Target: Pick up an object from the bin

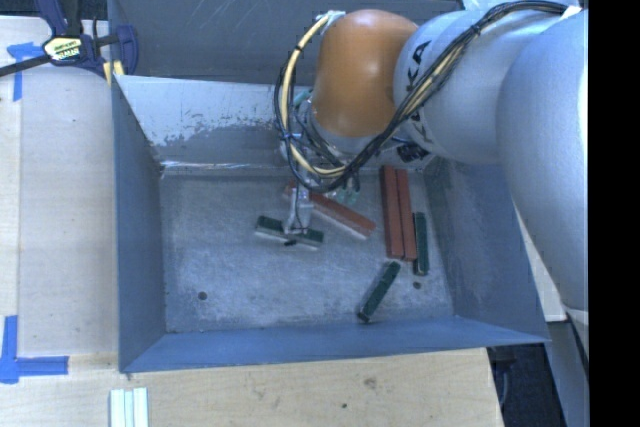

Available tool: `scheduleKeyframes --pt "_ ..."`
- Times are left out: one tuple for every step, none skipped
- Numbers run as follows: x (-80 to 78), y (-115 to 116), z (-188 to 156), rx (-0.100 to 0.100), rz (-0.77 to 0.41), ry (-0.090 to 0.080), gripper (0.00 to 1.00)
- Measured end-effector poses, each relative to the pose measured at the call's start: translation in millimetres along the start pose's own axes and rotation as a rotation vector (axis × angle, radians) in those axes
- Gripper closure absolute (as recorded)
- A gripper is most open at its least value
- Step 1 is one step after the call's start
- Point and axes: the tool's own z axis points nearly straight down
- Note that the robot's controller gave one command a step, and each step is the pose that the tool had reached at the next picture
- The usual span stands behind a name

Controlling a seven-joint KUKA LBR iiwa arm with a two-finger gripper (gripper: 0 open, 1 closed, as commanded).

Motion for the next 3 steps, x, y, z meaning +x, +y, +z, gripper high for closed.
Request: scheduleKeyframes --pt "49.4 -3.7 37.6 -0.001 -0.284 0.001 1.00" --pt "49.4 -3.8 37.6 -0.001 -0.284 0.001 1.00" --pt "34.8 3.4 -179.6 0.000 -0.290 0.001 1.00"
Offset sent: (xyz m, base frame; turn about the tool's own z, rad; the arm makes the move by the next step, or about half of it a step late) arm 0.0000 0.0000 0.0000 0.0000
